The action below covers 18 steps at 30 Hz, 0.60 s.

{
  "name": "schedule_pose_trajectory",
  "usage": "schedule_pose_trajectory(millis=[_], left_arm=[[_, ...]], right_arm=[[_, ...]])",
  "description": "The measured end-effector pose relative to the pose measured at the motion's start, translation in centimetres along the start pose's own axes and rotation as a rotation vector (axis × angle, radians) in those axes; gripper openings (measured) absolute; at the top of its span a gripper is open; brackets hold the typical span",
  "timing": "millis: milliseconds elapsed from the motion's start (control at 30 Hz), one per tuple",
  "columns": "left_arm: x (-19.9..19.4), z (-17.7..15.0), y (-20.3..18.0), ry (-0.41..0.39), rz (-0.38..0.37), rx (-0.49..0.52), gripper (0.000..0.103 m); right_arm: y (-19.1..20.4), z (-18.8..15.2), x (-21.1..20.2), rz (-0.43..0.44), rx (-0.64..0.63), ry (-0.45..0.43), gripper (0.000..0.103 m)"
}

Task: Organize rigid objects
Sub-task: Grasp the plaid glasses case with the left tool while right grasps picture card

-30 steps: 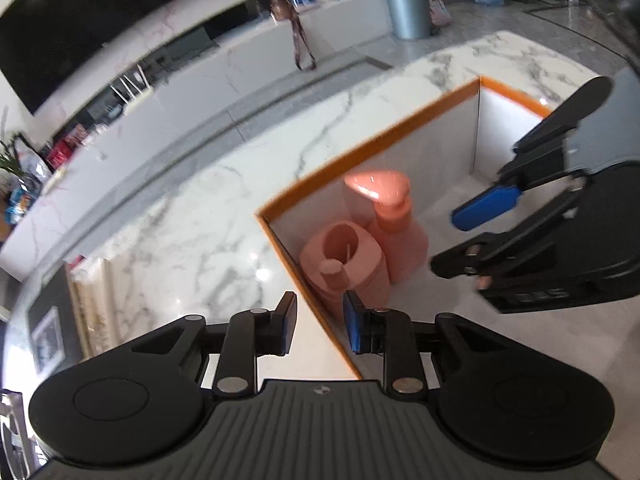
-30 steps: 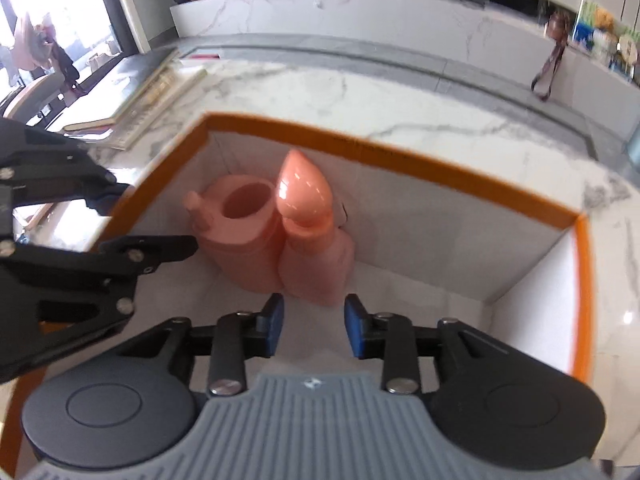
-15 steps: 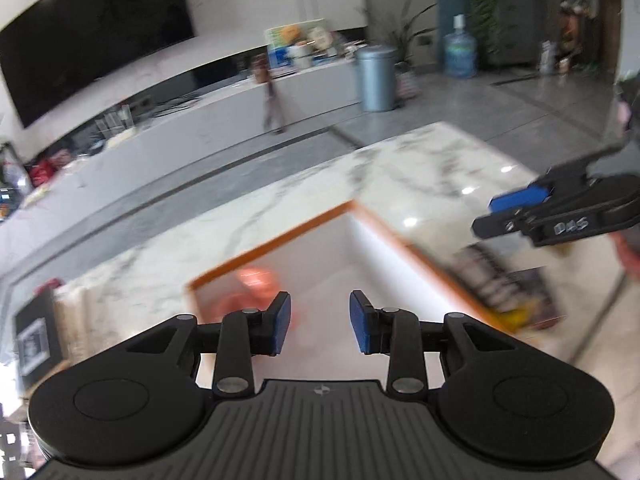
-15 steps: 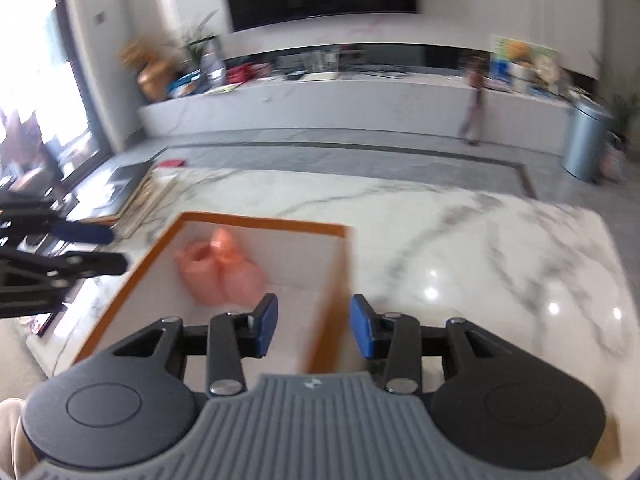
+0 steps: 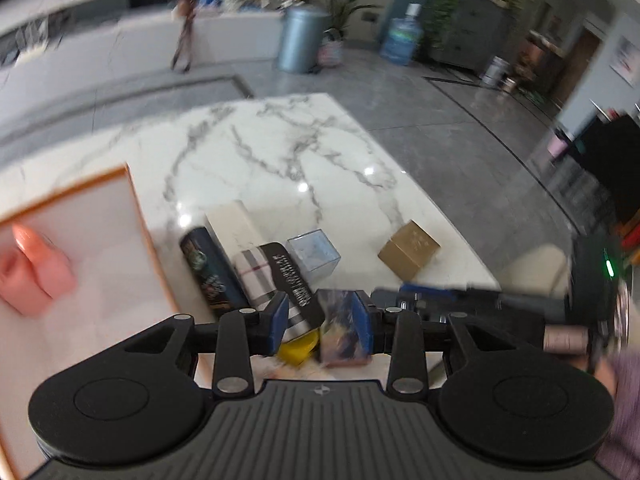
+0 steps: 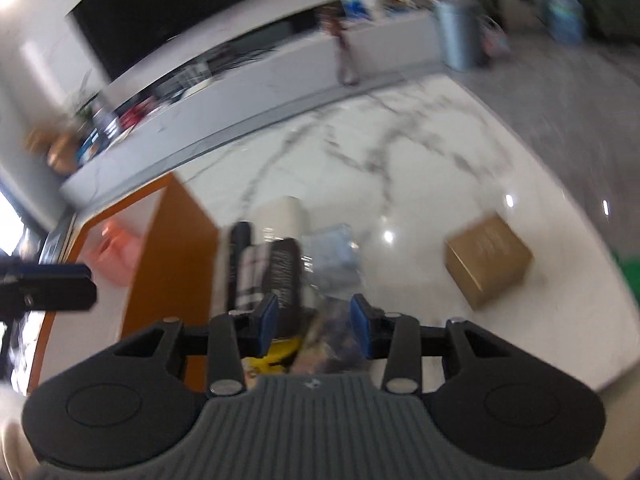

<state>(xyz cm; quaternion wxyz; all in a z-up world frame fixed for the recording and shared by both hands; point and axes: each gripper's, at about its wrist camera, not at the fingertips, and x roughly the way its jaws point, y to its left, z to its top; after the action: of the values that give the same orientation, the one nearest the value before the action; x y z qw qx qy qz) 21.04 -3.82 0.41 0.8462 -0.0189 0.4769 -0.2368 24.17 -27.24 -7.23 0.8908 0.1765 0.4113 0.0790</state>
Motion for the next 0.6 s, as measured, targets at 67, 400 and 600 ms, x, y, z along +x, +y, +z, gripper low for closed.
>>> schedule_pose_trajectory(millis=[67,400,600], left_arm=[[2.6,0.5,0.5,0.041,0.008,-0.090,0.047],[10.0,1.1,2.5,0.160,0.172,-0.182,0.062],[11.7,0.8,2.8,0.208,0.222,-0.177,0.069]], right_arm=[[-0.9,0.1,1.2,-0.008,0.049,0.024,0.042],[-2.4,-0.2,4.6,0.074,0.121,0.073,0.047],[-3.3,-0.2,5.6,0.050,0.173,0.121,0.047]])
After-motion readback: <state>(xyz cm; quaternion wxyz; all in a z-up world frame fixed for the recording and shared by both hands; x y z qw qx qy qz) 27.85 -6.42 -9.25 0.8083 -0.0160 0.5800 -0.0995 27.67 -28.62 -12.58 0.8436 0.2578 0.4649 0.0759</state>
